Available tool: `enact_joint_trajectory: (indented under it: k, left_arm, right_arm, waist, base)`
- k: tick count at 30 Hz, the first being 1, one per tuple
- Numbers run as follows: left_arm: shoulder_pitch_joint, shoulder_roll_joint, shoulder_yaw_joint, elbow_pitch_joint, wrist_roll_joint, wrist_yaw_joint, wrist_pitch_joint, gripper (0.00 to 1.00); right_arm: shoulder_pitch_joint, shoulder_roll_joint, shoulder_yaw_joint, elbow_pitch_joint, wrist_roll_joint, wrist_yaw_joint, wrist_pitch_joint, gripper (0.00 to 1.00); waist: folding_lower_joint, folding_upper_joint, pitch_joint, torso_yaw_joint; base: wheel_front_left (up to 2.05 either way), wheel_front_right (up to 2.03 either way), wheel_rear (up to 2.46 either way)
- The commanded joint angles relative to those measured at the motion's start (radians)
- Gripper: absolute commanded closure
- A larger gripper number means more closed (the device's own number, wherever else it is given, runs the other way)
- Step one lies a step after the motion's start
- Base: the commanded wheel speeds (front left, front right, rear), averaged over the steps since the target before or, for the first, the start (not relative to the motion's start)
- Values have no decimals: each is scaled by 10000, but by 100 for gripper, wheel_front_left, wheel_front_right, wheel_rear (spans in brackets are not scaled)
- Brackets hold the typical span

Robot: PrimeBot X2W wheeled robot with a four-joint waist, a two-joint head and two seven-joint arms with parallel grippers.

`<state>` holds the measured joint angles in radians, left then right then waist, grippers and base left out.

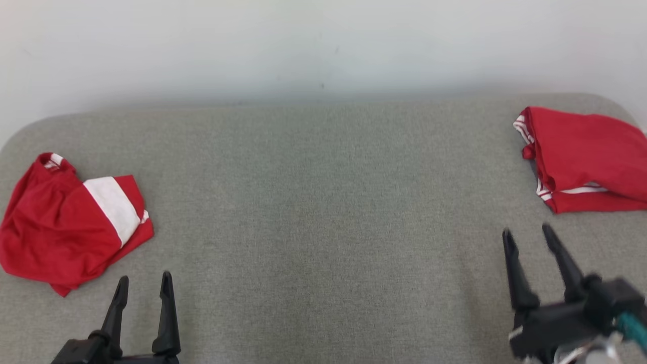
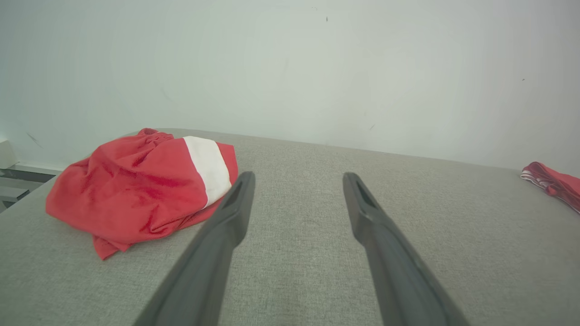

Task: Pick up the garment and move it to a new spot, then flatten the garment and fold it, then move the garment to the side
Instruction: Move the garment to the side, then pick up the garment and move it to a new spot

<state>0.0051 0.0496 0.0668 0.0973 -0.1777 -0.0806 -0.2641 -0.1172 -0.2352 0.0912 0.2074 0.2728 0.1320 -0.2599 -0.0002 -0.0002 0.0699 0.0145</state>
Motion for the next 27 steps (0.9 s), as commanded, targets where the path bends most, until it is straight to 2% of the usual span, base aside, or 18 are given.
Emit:
enact_joint_trajectory:
  k: [1,5,13,27]
  left_arm:
    - [138,17,8,37,60,-47,-1,0]
    - [332,14,4,172,85,-65,-1,0]
    - [553,17,-34,363,132,-100,-1,0]
    - [524,17,-7,480,262,-137,-1,0]
  right_arm:
    - [386,201,-80,-196,-89,-29,-36,0]
    - [1276,730,-271,-585,-229,-29,-45,0]
    - [2229,1305,-599,-836,-507,-29,-54,0]
    - [2511,1540,-691,-793,-696,-29,-61,0]
  waist:
    - [2,2,-293,65]
    - [2,2,-558,35]
    - [2,2,-834,121]
    - [2,2,-989,277]
  base:
    - [0,0,0]
    - [0,0,0]
    - [0,0,0]
    - [0,0,0]
